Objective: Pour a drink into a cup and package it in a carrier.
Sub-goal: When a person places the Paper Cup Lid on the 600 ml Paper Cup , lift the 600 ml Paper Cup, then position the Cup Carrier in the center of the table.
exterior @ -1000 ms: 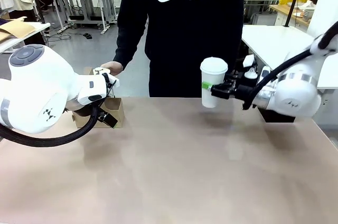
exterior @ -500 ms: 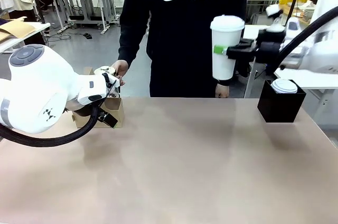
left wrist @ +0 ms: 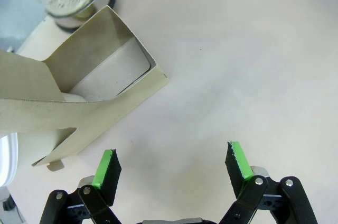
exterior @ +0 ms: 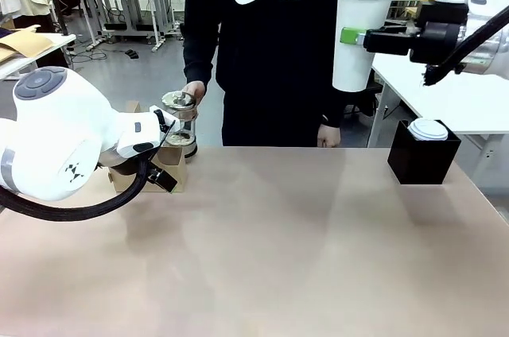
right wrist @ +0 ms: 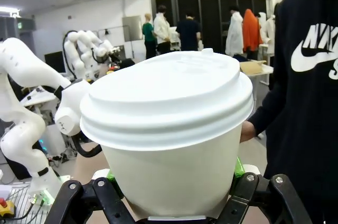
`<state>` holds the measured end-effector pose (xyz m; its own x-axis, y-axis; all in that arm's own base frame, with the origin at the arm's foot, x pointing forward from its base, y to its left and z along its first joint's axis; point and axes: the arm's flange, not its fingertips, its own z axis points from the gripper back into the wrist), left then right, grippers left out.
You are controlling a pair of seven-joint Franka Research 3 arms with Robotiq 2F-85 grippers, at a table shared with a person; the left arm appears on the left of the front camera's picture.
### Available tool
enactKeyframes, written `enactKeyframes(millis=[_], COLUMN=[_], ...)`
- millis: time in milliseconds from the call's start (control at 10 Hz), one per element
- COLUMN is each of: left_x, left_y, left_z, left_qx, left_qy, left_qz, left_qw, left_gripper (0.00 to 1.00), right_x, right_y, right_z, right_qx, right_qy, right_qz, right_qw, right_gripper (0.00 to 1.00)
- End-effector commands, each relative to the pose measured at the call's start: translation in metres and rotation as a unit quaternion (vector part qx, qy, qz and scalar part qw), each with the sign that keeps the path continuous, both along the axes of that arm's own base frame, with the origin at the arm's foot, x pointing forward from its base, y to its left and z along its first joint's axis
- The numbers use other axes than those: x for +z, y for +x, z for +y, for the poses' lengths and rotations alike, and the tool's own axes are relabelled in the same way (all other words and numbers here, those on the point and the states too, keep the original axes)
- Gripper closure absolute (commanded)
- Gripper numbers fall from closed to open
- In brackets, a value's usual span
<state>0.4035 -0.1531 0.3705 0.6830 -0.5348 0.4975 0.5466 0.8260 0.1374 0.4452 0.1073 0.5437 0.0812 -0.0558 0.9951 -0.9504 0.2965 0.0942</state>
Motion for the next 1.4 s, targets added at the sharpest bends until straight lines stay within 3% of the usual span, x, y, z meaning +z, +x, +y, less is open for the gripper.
enactKeyframes(millis=[0,800,1000,1300], left_x=[0.000,0.000,0.042,0.129], left_y=[0.000,0.000,0.004,0.009], left_z=[0.001,0.000,0.009,0.017], left_qx=[0.001,0.000,0.044,0.076], left_qy=[-0.001,0.000,-0.009,-0.026], left_qz=[0.001,0.000,0.015,0.032], left_qw=[1.000,1.000,0.999,0.996], left_gripper=[0.00,0.00,0.00,0.00], right_x=[-0.003,-0.003,-0.003,-0.003], right_y=[0.002,0.002,0.002,0.002], right_z=[0.002,0.002,0.002,0.002], right_qx=[-0.015,-0.015,-0.015,-0.015], right_qy=[-0.012,-0.012,-0.012,-0.012], right_qz=[0.004,0.004,0.004,0.004], right_qw=[1.000,1.000,1.000,1.000], right_gripper=[0.19,0.19,0.19,0.19])
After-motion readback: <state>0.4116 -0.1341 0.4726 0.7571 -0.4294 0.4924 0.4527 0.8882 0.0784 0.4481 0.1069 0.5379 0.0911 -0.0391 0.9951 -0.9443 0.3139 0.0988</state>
